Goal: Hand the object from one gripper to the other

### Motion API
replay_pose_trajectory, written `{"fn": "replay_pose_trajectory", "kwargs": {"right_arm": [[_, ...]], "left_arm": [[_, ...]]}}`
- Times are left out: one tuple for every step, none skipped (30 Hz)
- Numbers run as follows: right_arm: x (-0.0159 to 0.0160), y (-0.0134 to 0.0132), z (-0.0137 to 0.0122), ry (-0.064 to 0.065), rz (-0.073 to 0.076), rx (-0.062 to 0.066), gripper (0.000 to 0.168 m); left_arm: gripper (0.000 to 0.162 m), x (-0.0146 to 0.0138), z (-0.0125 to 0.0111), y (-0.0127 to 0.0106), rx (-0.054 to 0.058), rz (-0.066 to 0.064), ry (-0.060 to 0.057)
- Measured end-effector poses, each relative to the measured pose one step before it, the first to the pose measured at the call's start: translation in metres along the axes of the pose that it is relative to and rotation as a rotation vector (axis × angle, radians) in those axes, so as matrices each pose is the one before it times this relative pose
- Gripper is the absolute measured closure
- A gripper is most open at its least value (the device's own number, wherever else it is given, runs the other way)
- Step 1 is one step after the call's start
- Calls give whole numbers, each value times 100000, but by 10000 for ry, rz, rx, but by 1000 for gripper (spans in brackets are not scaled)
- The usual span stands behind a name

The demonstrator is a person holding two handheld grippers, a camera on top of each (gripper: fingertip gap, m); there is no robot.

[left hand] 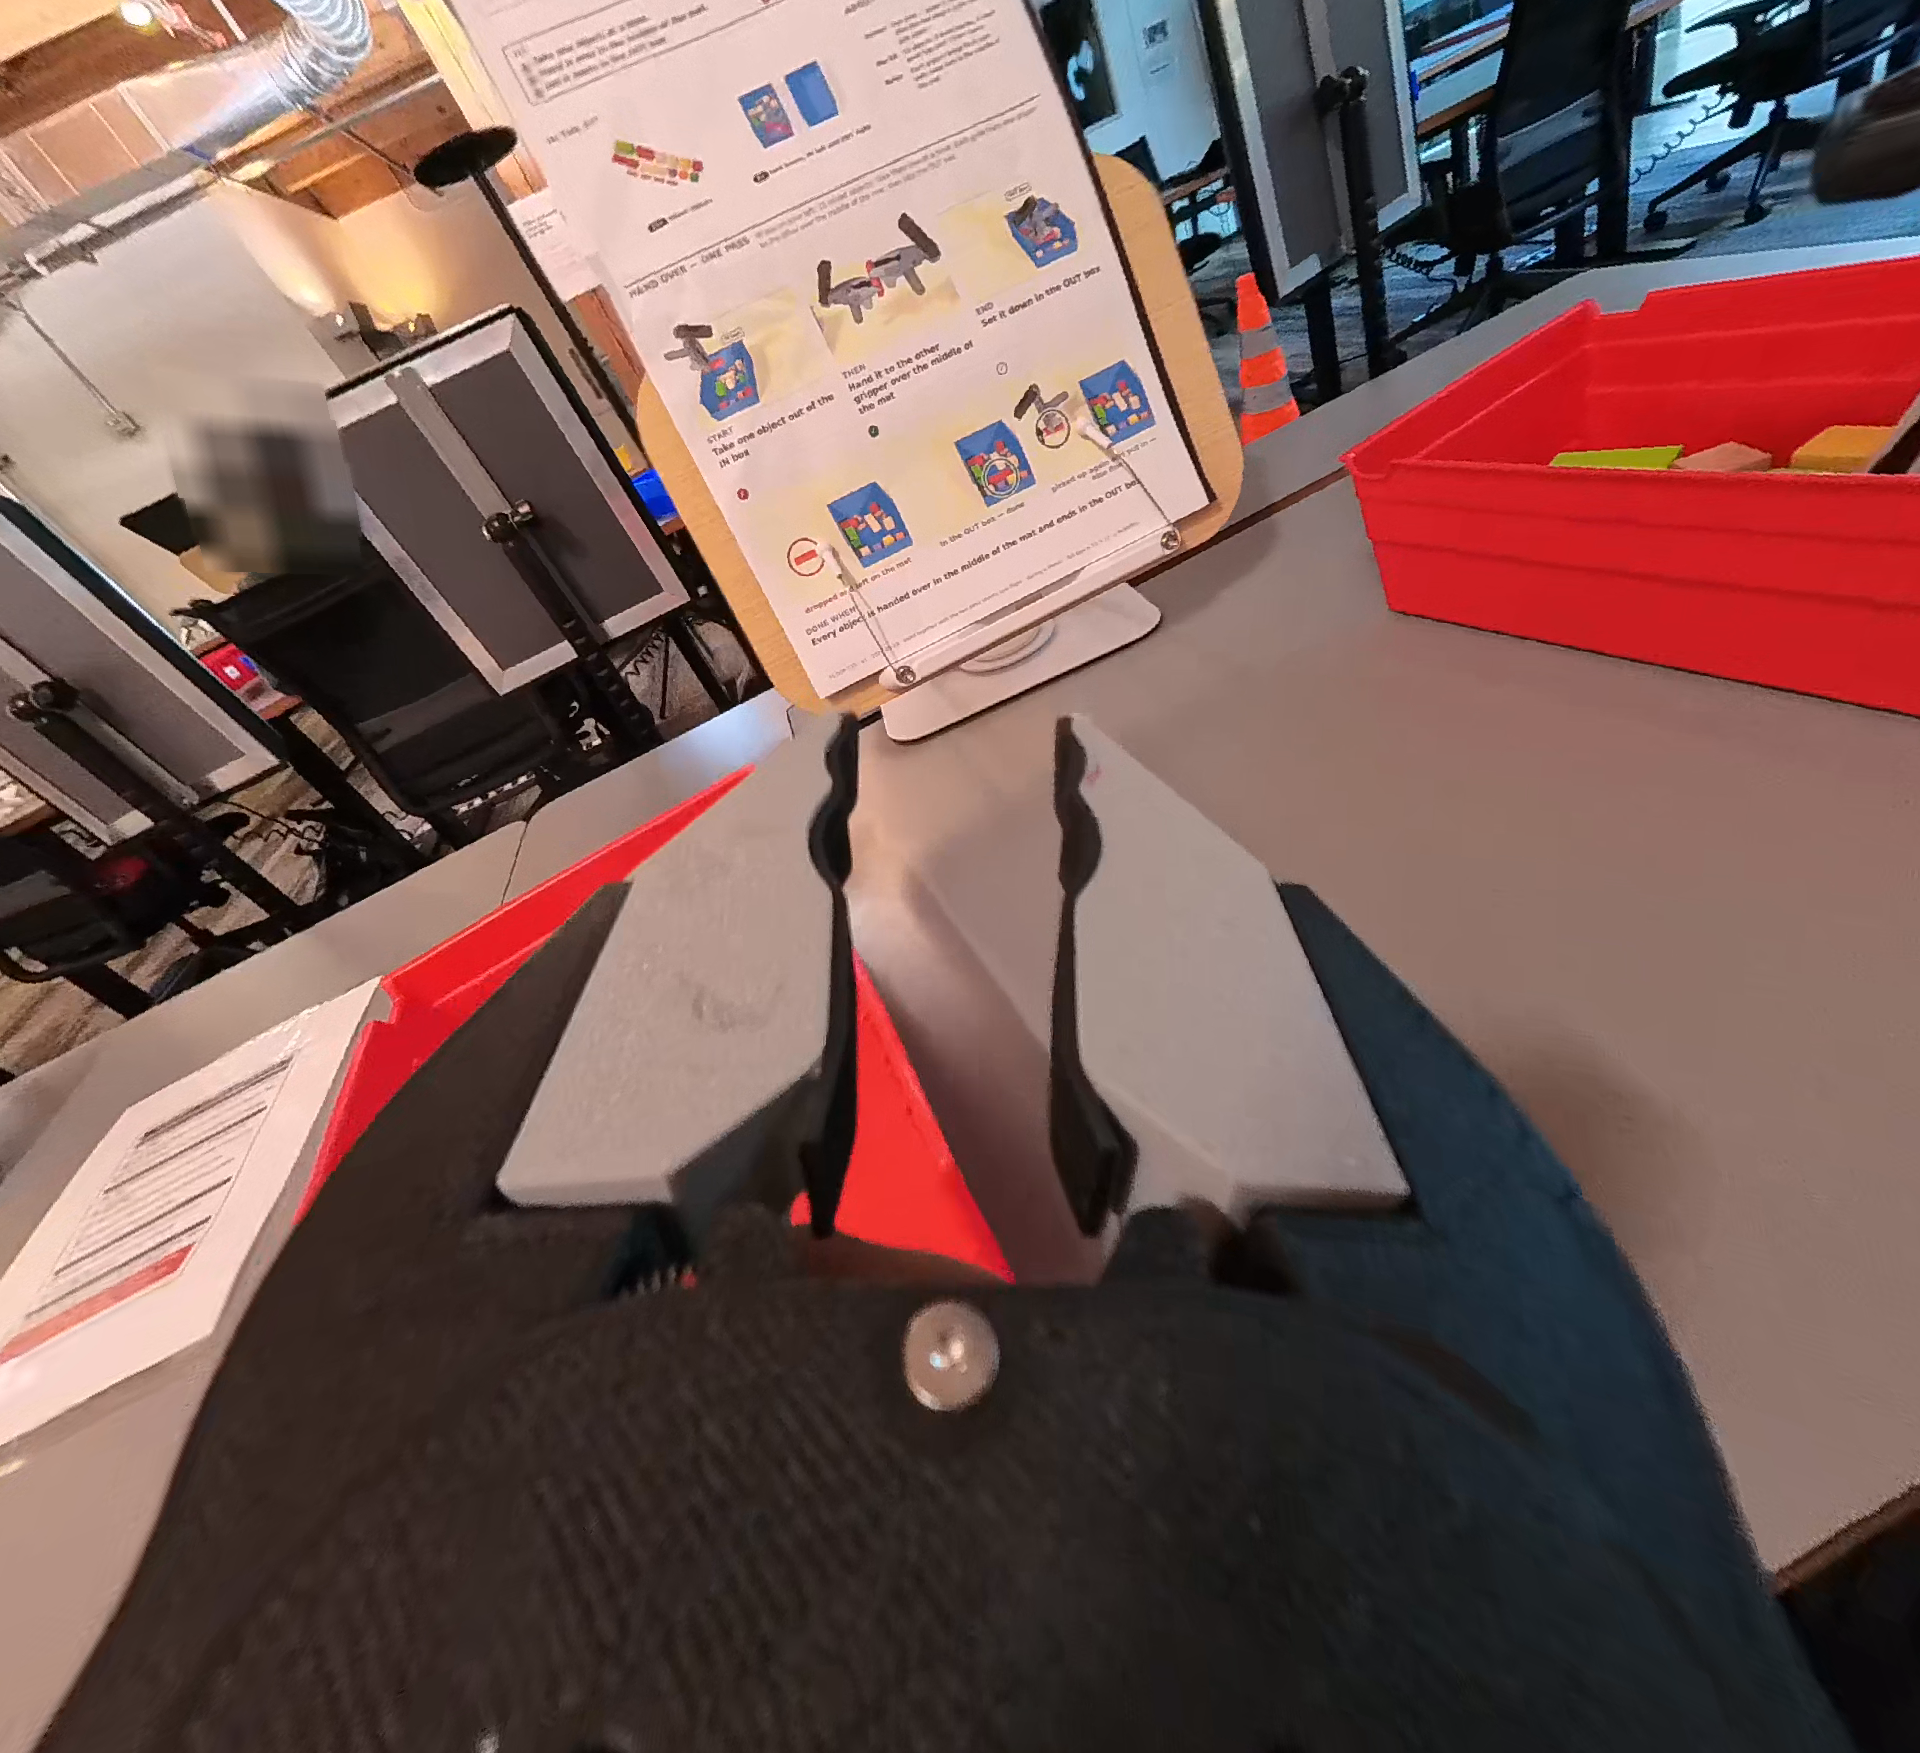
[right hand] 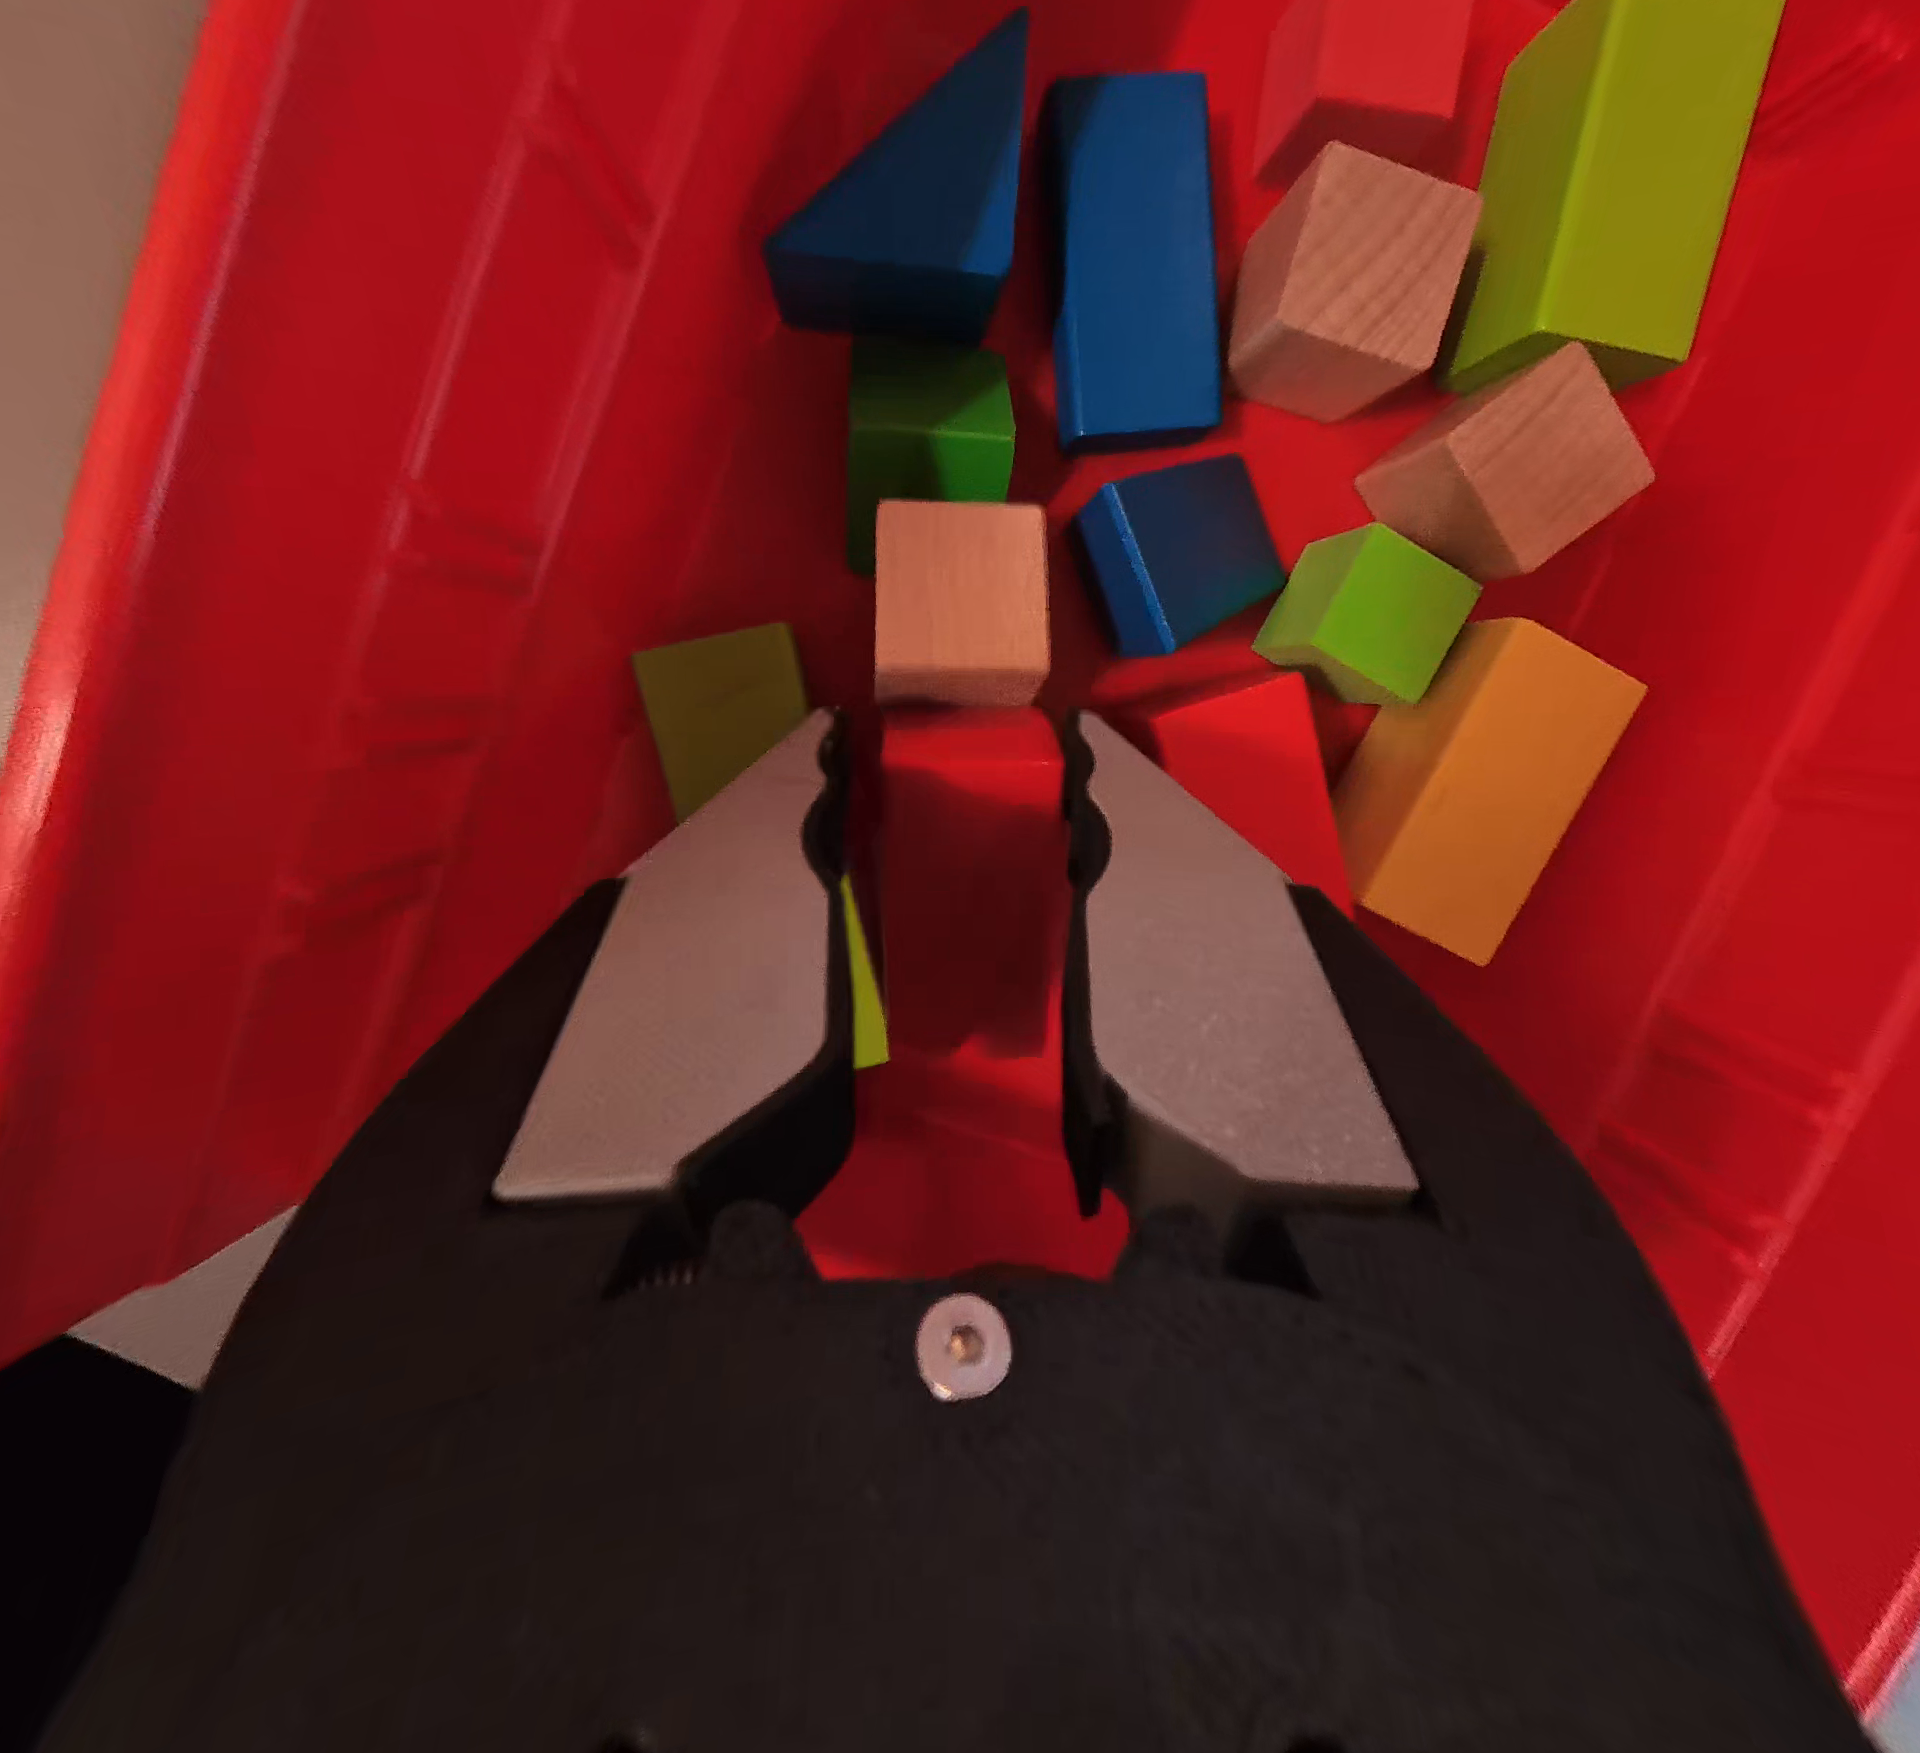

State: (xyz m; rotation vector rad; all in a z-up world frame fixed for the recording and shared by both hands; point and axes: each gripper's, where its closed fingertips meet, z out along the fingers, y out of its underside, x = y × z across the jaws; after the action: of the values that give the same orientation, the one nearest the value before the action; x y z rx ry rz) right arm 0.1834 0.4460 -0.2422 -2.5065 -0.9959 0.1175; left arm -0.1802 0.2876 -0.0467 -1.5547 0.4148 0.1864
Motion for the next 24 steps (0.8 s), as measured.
{"fn": "replay_pose_trajectory", "kwargs": {"right_arm": [[-140,-66,-143,-173,96,98,121],[-20,-44,-201,-90,93,86,113],[173,-92,-268,27,88,124,108],[202,-178,-343,45,87,180,107],[260,-289,-442,82,97,243,104],[270,-388,-540,93,109,294,103],[220,-500,-655,78,114,365,104],[173,-634,-740,55,114,431,106],[120,-740,-808,43,102,491,108],[94,-819,-832,37,94,526,112],[55,-858,-841,29,94,534,114],[15,-851,-806,8,89,514,116],[-40,-808,-749,-2,67,483,118],[-41,-758,-672,14,42,449,120],[-19,-689,-593,40,28,403,122],[-27,-619,-522,37,31,363,124],[-119,-533,-439,-15,16,305,125],[-198,-494,-368,-58,-4,265,126],[-244,-446,-296,-77,-18,234,126],[-233,-369,-238,-63,-17,189,126],[-213,-328,-189,-42,-12,153,126],[-228,-262,-144,-34,-49,119,126],[-234,-227,-120,-12,-116,103,127],[-177,-168,-85,24,-167,68,127]], "left_arm": [[126,-218,58,249,-120,-132,11],[124,-208,78,304,-154,-141,45],[121,-204,89,313,-153,-143,45],[119,-243,89,377,-183,-124,30],[117,-397,83,403,-202,-94,-50],[115,-580,80,429,-218,-62,-137],[115,-804,45,449,-239,-46,-209],[115,-1036,10,460,-225,-90,-270],[114,-1182,-11,468,-200,-167,-249],[114,-1254,-16,465,-172,-265,-199],[114,-1281,-18,515,-181,-340,-134],[112,-1298,13,521,-173,-357,-110],[110,-1342,55,556,-179,-309,-146],[109,-1358,130,613,-220,-213,-180],[107,-1374,263,721,-276,-144,-216],[106,-1191,460,761,-331,-147,-142],[104,-714,671,681,-347,-257,111],[102,-212,840,371,-248,-358,362],[102,-40,991,72,-150,-303,371],[103,-26,1184,-29,-216,-72,259],[104,-65,1351,-30,-321,163,157],[105,-110,1507,-61,-400,300,106],[107,-184,1616,-103,-434,352,86],[111,-294,1653,-121,-444,268,85]]}}
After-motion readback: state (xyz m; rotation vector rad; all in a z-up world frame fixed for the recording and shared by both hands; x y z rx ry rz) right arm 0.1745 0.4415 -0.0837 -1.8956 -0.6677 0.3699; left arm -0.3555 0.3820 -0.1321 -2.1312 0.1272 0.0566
